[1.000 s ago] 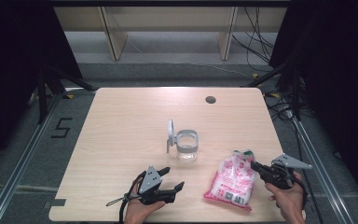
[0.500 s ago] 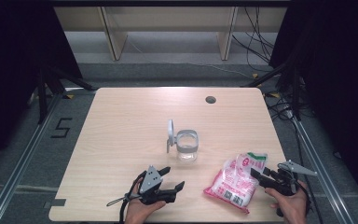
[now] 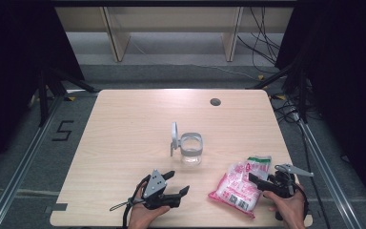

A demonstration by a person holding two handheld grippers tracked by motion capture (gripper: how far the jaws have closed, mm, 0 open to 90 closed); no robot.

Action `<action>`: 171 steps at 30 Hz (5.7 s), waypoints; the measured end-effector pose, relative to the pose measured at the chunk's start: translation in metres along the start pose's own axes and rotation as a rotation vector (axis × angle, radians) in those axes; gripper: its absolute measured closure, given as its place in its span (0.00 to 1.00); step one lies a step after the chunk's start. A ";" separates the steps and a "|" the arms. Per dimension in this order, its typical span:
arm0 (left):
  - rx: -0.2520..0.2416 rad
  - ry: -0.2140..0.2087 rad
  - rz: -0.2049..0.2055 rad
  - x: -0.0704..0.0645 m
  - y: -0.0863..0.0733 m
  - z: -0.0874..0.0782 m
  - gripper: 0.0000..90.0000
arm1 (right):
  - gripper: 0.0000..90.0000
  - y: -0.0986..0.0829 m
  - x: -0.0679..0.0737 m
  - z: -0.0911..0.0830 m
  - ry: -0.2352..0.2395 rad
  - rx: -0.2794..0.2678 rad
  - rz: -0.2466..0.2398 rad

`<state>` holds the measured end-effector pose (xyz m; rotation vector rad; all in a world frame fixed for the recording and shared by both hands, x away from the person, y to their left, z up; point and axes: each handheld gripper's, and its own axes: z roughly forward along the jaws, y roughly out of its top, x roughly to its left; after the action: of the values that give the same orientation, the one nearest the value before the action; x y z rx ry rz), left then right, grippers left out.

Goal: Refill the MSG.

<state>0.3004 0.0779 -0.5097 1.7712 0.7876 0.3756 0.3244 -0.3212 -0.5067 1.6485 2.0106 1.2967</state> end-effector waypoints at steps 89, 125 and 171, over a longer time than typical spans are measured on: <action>0.082 -0.111 0.146 -0.046 0.012 0.071 0.30 | 1.00 0.100 0.133 -0.054 0.211 -0.340 -0.505; -0.005 -0.083 0.153 -0.050 0.038 0.102 0.82 | 1.00 0.134 0.149 -0.025 0.211 -0.334 -0.482; -0.092 -0.060 0.039 -0.055 0.047 0.141 0.84 | 1.00 0.164 0.163 0.027 0.118 -0.302 -0.520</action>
<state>0.3610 -0.0683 -0.5068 1.7061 0.6838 0.3764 0.3969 -0.1697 -0.3454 0.8568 1.9954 1.4218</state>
